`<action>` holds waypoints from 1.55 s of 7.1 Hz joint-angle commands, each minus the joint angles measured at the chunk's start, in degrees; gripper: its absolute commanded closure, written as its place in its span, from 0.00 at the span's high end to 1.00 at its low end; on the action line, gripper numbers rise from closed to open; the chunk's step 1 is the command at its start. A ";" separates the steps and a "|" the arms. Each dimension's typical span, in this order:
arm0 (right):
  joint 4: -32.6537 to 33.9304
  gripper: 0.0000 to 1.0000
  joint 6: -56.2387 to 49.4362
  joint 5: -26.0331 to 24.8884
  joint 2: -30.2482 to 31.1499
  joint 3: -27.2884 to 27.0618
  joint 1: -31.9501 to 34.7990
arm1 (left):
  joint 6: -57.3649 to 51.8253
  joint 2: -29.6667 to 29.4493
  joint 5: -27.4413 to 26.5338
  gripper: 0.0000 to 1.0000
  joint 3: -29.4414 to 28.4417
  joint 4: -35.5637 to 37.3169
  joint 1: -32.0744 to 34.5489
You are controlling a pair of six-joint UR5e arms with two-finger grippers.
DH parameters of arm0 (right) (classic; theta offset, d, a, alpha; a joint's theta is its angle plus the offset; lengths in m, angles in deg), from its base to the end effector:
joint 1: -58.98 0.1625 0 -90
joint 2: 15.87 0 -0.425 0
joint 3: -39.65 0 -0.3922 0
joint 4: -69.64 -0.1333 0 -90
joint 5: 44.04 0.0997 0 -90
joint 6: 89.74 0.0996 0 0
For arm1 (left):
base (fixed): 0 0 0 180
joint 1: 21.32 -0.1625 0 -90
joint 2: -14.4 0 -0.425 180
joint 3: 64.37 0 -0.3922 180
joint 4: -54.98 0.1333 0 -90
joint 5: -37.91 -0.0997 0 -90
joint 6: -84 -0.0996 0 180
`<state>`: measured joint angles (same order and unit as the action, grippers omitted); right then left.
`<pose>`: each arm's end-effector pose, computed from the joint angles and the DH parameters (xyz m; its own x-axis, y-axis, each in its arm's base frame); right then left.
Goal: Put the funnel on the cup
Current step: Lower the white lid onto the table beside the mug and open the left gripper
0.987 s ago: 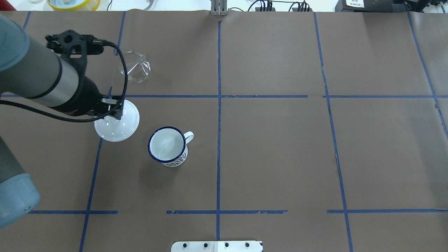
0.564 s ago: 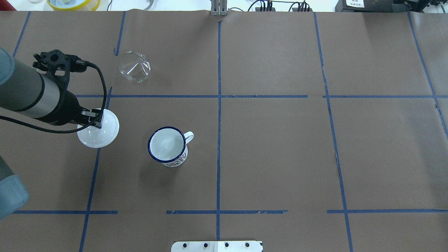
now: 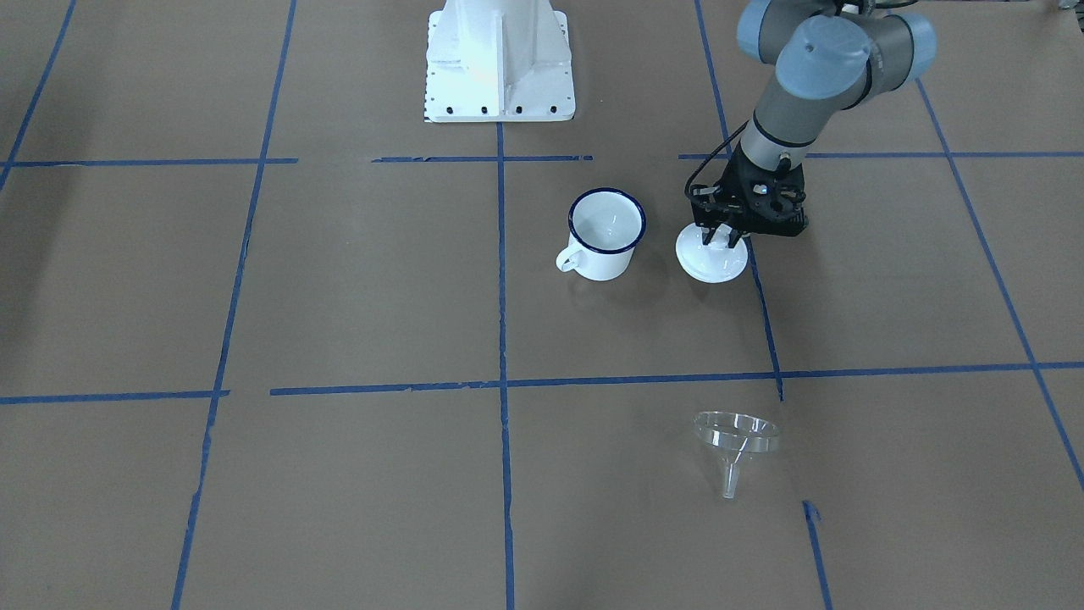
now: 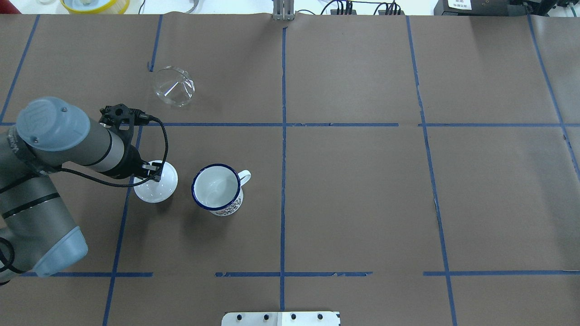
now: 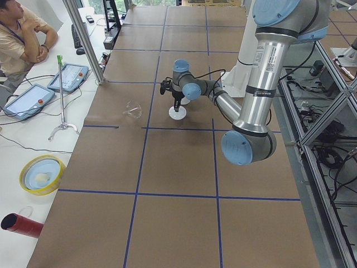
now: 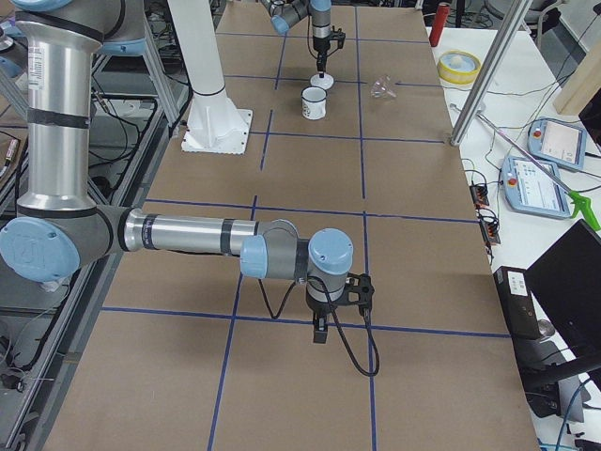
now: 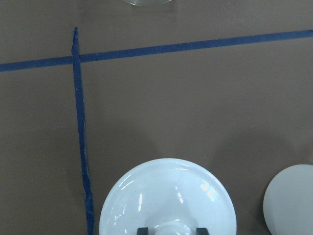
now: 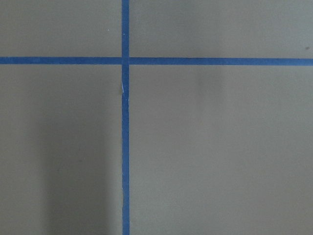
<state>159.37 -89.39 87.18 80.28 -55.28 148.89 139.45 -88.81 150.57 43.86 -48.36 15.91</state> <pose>0.0670 -0.4451 0.6700 0.7522 0.0159 0.6587 -0.0030 0.9998 -0.0206 0.3942 -0.4188 0.3667 0.6596 0.1561 -0.7352 -0.0386 0.9839 0.1742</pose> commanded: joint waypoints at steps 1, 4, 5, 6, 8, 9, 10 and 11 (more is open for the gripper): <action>0.00 1.00 0.00 0.00 0.00 0.09 0.00 | 0.09 0.12 0.01 0.00 -2.40 -2.92 -1.55; 0.00 1.00 0.00 0.00 0.00 0.00 0.00 | 0.00 0.03 0.01 0.35 -2.32 -2.92 -1.55; 0.00 1.00 0.00 0.00 0.00 0.00 0.00 | 0.44 0.03 -0.25 0.75 -2.24 -2.92 -1.55; 0.00 1.00 0.00 0.00 0.00 0.00 0.00 | 3.58 -0.06 -0.43 1.00 -1.71 -2.92 -1.55; 0.00 1.00 0.00 0.00 0.00 0.00 0.00 | 10.85 -0.93 -1.04 1.00 1.17 -2.74 -0.07; 0.00 1.00 0.00 0.00 0.00 0.00 0.00 | 20.30 -3.29 -5.57 1.00 3.28 -2.74 2.29; 0.00 1.00 0.00 0.00 0.00 0.09 0.00 | 33.10 -4.27 -8.49 1.00 5.04 -2.91 3.27; 0.00 1.00 0.00 0.00 0.00 0.00 0.00 | 47.50 -6.54 -13.82 1.00 4.10 -5.79 2.93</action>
<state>159.37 -89.39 87.18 80.28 -55.25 148.89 170.15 -92.96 142.41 47.77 -51.87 18.46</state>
